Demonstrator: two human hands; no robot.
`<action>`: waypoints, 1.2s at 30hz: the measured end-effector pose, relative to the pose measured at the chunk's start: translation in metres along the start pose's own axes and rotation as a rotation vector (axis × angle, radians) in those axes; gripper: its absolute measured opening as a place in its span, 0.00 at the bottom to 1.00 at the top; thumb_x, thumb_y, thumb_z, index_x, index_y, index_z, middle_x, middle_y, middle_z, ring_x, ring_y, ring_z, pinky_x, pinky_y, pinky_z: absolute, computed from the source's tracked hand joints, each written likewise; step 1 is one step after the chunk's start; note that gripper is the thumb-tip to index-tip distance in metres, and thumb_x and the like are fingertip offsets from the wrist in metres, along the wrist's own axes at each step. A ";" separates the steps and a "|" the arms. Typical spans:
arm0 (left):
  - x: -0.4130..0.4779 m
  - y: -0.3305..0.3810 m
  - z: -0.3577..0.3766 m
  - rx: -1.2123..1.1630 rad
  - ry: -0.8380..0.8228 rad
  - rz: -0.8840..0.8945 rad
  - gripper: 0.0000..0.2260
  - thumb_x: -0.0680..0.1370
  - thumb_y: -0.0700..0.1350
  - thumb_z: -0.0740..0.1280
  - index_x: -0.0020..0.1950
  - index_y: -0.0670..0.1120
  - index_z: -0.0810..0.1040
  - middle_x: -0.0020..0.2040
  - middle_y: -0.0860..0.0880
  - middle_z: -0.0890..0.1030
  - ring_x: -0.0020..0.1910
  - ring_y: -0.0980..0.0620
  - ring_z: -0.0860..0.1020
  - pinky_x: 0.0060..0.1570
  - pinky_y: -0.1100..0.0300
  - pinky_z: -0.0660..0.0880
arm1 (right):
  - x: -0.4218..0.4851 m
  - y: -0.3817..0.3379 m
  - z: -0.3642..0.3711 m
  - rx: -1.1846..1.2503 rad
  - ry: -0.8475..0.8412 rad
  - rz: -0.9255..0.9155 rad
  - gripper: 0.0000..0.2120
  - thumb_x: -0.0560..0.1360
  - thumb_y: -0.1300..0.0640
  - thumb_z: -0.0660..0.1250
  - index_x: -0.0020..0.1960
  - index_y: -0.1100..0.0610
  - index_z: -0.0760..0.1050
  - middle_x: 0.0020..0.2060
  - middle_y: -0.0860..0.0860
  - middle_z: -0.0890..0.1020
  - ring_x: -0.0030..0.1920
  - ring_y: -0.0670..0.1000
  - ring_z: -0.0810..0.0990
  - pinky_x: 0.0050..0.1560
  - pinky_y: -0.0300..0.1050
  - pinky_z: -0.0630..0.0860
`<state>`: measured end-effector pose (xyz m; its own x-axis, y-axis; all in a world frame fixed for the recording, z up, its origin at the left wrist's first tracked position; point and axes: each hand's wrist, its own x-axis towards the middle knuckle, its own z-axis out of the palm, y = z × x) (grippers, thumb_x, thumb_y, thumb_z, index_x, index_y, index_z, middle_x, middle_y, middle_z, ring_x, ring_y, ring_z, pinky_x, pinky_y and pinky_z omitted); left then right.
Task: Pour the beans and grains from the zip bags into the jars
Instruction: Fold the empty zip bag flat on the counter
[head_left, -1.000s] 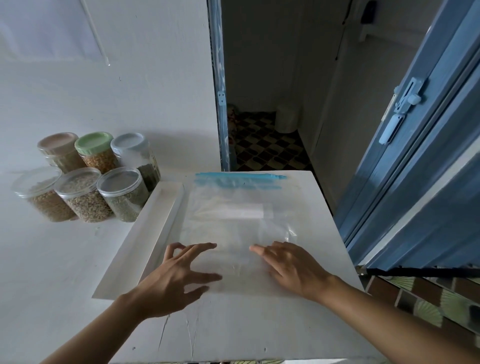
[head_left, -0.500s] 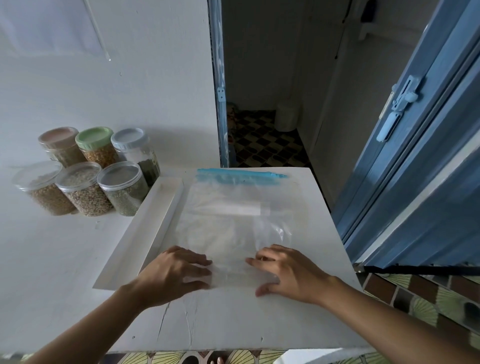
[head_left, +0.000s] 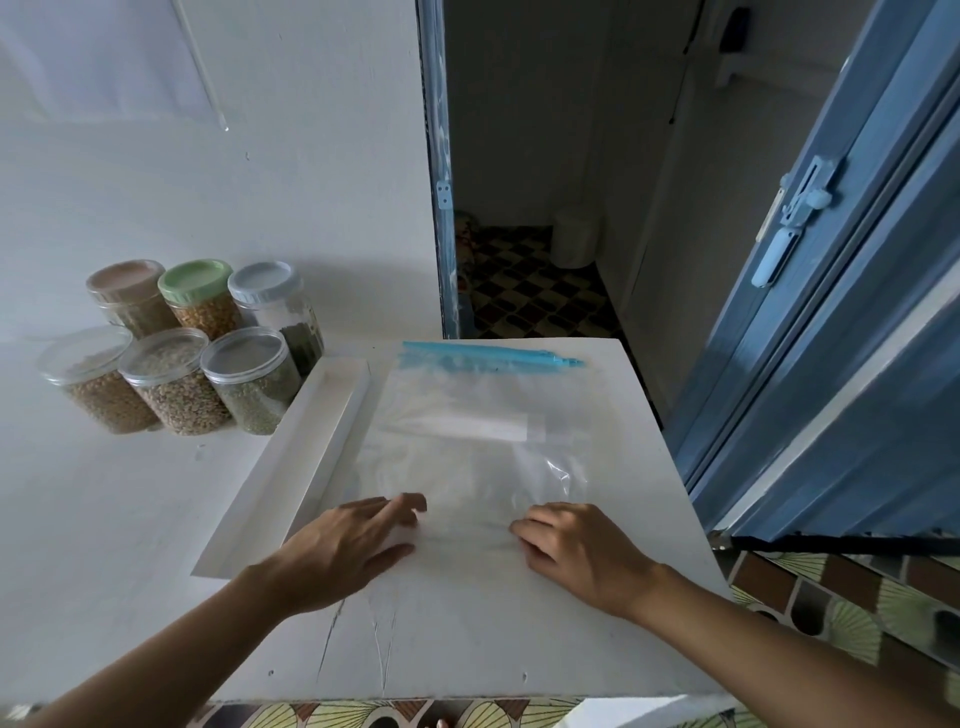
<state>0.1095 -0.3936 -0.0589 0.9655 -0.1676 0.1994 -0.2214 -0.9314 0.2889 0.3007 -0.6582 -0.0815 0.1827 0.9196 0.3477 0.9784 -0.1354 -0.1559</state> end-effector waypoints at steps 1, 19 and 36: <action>0.001 -0.001 -0.002 -0.021 0.007 -0.011 0.18 0.86 0.57 0.57 0.70 0.47 0.72 0.58 0.50 0.82 0.54 0.54 0.81 0.55 0.62 0.79 | 0.001 0.001 -0.002 0.028 -0.008 0.023 0.06 0.77 0.57 0.63 0.44 0.55 0.78 0.35 0.49 0.75 0.34 0.52 0.75 0.31 0.45 0.71; 0.021 -0.017 -0.008 -0.017 -0.115 -0.185 0.06 0.83 0.49 0.64 0.51 0.53 0.81 0.47 0.57 0.81 0.46 0.56 0.78 0.48 0.57 0.76 | -0.007 0.013 -0.025 0.214 -0.102 0.145 0.13 0.79 0.51 0.65 0.59 0.57 0.80 0.49 0.49 0.84 0.51 0.48 0.80 0.51 0.42 0.77; 0.056 -0.028 -0.018 0.052 -0.159 -0.323 0.08 0.78 0.59 0.70 0.55 0.58 0.80 0.52 0.56 0.77 0.44 0.53 0.78 0.42 0.57 0.76 | 0.016 0.022 -0.021 0.094 -0.152 0.348 0.07 0.77 0.55 0.67 0.45 0.53 0.84 0.41 0.48 0.79 0.40 0.52 0.79 0.39 0.48 0.77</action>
<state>0.1671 -0.3707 -0.0397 0.9947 0.0934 -0.0436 0.1016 -0.9590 0.2644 0.3272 -0.6542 -0.0598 0.4791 0.8696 0.1192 0.8461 -0.4213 -0.3266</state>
